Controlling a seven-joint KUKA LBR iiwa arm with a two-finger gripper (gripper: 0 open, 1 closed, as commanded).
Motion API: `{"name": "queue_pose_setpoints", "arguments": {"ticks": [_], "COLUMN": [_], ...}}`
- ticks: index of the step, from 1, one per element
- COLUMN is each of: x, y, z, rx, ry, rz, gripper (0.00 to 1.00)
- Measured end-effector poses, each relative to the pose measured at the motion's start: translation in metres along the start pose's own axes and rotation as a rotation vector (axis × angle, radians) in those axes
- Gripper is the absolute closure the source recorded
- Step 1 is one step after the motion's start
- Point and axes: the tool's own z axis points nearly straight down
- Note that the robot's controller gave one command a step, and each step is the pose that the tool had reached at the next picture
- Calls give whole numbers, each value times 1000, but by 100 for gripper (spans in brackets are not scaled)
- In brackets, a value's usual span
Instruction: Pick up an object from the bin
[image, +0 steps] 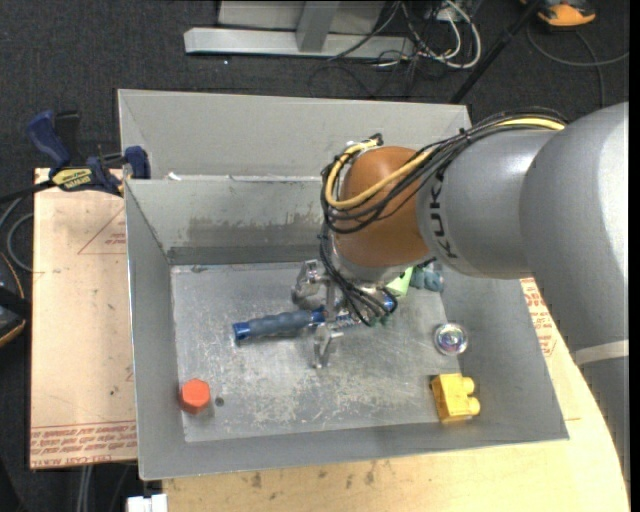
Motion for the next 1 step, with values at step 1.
{"name": "queue_pose_setpoints", "arguments": {"ticks": [1], "x": [-2], "y": [0], "z": [-3], "rx": [0], "ry": [-6], "rz": [1], "gripper": [100]}}
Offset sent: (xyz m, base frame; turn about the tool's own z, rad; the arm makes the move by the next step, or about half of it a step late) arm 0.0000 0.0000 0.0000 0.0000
